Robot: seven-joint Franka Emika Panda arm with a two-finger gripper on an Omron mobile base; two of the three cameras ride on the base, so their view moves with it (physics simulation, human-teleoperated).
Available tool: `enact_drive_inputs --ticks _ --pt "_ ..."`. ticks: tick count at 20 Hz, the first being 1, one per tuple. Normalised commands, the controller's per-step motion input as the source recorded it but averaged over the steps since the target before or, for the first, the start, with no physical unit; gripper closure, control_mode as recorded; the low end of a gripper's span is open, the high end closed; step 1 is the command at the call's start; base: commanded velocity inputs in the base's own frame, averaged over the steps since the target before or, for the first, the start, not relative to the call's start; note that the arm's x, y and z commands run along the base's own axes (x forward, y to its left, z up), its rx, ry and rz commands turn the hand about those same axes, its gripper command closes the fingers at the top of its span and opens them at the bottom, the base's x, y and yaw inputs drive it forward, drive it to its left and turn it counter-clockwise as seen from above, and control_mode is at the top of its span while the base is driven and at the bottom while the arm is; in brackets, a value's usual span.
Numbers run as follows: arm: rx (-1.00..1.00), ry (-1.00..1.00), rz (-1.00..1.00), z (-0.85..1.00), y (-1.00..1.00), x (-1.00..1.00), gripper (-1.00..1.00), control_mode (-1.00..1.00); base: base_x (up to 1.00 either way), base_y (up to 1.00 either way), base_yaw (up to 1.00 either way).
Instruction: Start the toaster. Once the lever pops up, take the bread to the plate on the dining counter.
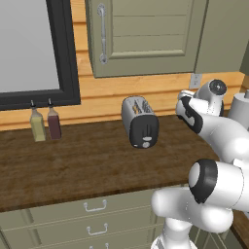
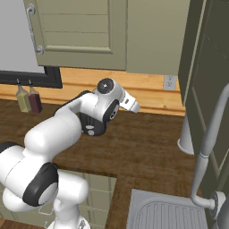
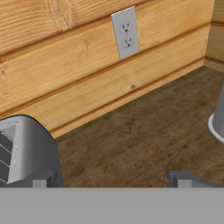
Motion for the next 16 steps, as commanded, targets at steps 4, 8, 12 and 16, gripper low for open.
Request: enact_drive_inputs --ticks 4,8,12,16 --pt "0.0 0.0 0.0 0.0 0.0 0.0 -1.0 -1.0 0.0 0.0 0.0" --pt "0.0 0.0 0.0 0.0 0.0 0.0 -1.0 -1.0 0.0 0.0 0.0" --pt "0.0 0.0 0.0 0.0 0.0 0.0 -1.0 -1.0 0.0 0.0 0.0" --pt "0.0 0.0 0.0 0.0 0.0 0.0 -1.0 -1.0 0.0 0.0 0.0"
